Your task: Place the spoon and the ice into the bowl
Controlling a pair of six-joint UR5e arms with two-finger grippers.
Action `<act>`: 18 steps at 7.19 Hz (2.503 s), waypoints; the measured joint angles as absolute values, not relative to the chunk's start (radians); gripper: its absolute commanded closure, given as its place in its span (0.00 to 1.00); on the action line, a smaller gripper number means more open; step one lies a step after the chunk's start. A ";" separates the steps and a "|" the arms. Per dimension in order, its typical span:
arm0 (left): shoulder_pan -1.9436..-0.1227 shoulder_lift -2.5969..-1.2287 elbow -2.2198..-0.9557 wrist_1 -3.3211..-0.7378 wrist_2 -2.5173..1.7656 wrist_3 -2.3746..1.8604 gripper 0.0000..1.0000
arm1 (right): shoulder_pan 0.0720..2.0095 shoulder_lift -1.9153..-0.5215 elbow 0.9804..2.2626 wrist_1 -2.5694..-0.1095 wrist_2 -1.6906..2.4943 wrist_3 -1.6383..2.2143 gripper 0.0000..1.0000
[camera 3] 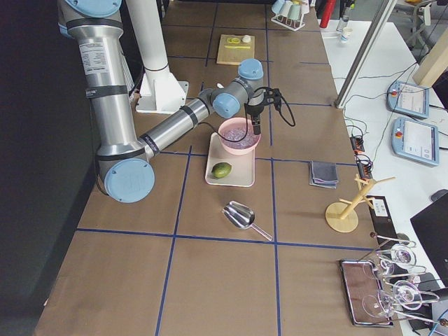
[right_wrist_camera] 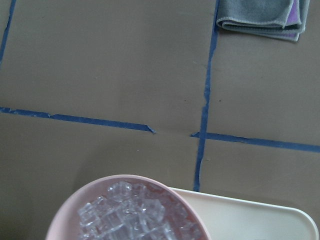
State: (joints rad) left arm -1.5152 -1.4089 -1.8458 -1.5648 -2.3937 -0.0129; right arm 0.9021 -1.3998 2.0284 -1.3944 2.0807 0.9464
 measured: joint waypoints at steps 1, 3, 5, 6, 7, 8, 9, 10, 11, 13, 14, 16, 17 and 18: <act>-1.515 -1.405 -1.847 -1.566 -2.394 -0.013 0.00 | 0.835 -1.400 2.049 -1.395 2.010 1.076 0.01; -1.516 -1.391 -1.853 -1.566 -2.397 -0.013 0.00 | 0.717 -1.417 2.071 -1.403 1.872 1.324 0.02; -1.516 -1.375 -1.859 -1.567 -2.397 -0.012 0.00 | 0.610 -1.437 2.071 -1.449 1.732 1.406 0.09; -1.516 -1.372 -1.859 -1.568 -2.398 -0.011 0.00 | 0.587 -1.447 2.070 -1.462 1.701 1.413 0.11; -1.516 -1.371 -1.860 -1.568 -2.398 -0.011 0.00 | 0.577 -1.457 2.067 -1.467 1.687 1.410 0.13; -1.516 -1.370 -1.860 -1.568 -2.398 -0.010 0.00 | 0.572 -1.463 2.060 -1.469 1.681 1.404 0.13; -1.516 -1.366 -1.861 -1.568 -2.398 -0.010 0.00 | 0.568 -1.462 2.046 -1.469 1.678 1.398 0.15; -1.516 -1.363 -1.862 -1.568 -2.398 -0.010 0.00 | 0.563 -1.457 2.032 -1.469 1.677 1.395 0.18; -1.516 -1.361 -1.862 -1.568 -2.398 -0.010 0.00 | 0.557 -1.452 2.025 -1.468 1.677 1.393 0.21; -1.516 -1.361 -1.863 -1.568 -2.398 -0.011 0.00 | 0.557 -1.448 2.023 -1.467 1.677 1.393 0.27; -1.516 -1.361 -1.864 -1.568 -2.398 -0.011 0.00 | 0.560 -1.447 2.023 -1.467 1.673 1.392 0.27; -1.516 -1.361 -1.864 -1.568 -2.399 -0.011 0.00 | 0.567 -1.447 2.022 -1.467 1.659 1.378 0.28; -1.516 -1.361 -1.865 -1.568 -2.399 -0.011 0.00 | 0.568 -1.447 2.022 -1.466 1.655 1.373 0.28; -1.516 -1.361 -1.865 -1.568 -2.399 -0.011 0.00 | 0.569 -1.443 2.019 -1.466 1.653 1.371 0.28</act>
